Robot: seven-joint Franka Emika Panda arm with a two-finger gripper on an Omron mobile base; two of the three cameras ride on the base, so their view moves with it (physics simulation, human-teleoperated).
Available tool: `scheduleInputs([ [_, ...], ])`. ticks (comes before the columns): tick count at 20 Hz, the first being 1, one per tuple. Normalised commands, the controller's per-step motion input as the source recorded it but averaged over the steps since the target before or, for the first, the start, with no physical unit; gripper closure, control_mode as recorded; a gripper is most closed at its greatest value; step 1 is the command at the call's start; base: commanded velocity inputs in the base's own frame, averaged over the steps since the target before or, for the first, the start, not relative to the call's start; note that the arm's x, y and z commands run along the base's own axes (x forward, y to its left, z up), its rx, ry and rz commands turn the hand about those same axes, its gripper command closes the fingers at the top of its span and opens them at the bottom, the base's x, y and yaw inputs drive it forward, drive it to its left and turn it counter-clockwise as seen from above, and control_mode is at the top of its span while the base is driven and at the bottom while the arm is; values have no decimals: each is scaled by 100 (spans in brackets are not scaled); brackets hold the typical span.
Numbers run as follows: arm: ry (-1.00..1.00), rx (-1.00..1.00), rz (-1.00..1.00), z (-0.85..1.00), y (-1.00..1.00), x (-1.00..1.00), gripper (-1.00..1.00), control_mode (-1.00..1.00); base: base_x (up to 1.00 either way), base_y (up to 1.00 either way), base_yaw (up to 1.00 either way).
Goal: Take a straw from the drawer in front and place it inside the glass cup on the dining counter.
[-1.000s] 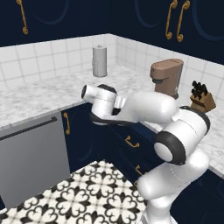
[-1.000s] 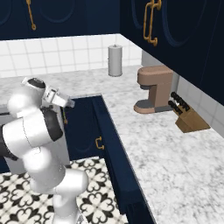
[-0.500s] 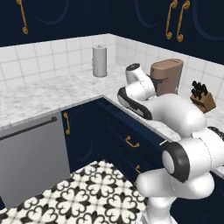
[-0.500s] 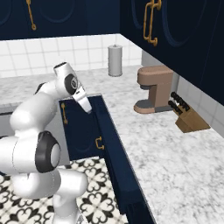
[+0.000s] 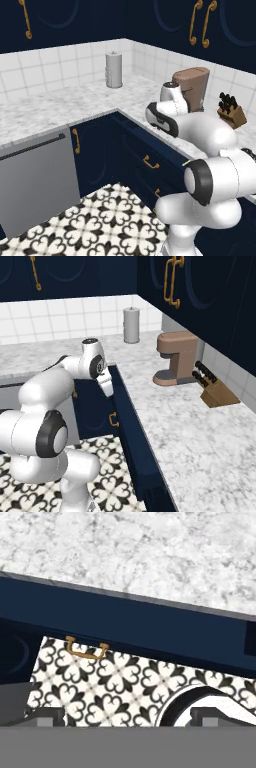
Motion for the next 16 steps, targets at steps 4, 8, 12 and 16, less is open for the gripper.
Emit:
scheduleInputs([
  [4,-22,0,-3,-42,-7,0,-100,-100,0,0,0],
  [8,-15,0,0,-23,-16,10,-100,-100,0,0,0],
  [12,-6,0,0,-27,-24,16,-100,-100,0,0,0],
  [16,-4,0,0,-31,-19,9,-100,-100,0,0,0],
])
